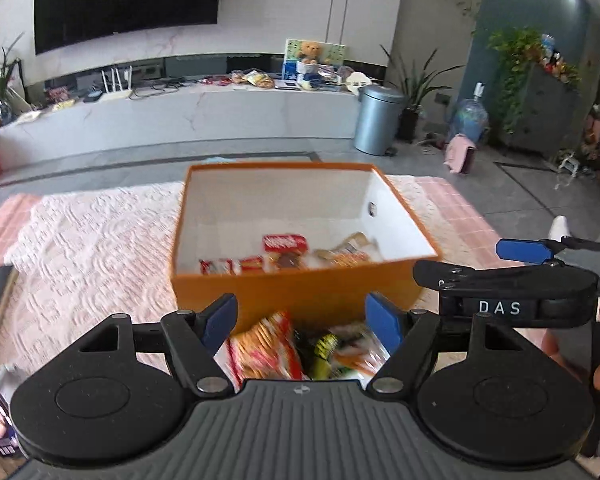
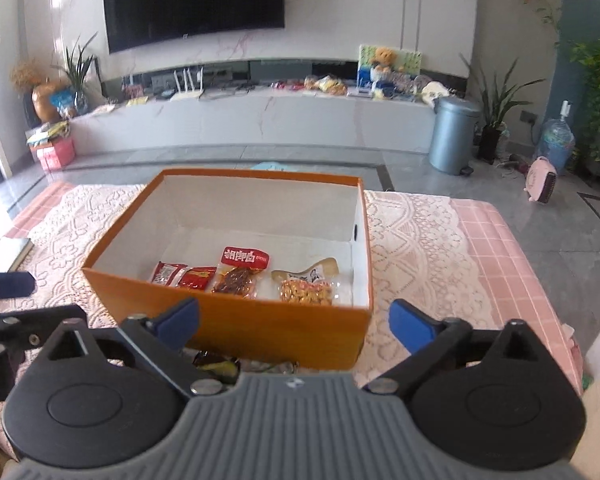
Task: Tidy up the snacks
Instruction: 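Move both tools back down toward the remaining snack pile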
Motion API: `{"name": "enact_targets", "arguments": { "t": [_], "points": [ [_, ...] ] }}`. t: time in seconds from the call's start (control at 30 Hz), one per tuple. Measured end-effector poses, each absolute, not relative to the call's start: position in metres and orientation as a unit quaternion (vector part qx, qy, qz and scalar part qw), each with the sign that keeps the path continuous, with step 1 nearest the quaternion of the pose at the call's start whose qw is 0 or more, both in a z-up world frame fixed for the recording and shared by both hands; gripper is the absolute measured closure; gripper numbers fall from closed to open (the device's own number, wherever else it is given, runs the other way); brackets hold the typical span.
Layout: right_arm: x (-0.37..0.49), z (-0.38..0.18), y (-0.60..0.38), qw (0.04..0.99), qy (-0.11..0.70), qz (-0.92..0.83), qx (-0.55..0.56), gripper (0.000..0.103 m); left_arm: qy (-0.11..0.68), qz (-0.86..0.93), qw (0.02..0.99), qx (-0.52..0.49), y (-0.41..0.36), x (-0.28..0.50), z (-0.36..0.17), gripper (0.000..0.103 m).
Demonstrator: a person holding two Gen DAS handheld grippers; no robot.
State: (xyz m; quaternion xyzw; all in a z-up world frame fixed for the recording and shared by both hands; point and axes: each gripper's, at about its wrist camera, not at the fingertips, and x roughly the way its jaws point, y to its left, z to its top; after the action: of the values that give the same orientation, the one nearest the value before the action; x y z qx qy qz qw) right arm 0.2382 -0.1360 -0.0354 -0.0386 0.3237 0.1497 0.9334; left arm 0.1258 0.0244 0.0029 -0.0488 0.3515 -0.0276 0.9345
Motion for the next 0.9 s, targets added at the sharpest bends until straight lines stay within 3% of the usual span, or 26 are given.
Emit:
{"name": "enact_targets", "arguments": {
  "t": [0.4,0.67,0.9],
  "points": [
    [0.152,-0.061,-0.153,0.949,0.274,0.144,-0.054,0.004,0.35,-0.061,0.931,-0.083,0.024,0.079,-0.031,0.023],
    [0.13,-0.092,-0.146,0.95,0.246,0.154,-0.116,0.004,0.371,-0.065,0.922,-0.089,0.022,0.075,-0.053,0.042],
    [0.135,-0.107,-0.143,0.941,0.268,0.175,-0.113,0.004,0.356,-0.04,0.931,-0.074,0.015,0.075,-0.066,0.043]
  ]
}}
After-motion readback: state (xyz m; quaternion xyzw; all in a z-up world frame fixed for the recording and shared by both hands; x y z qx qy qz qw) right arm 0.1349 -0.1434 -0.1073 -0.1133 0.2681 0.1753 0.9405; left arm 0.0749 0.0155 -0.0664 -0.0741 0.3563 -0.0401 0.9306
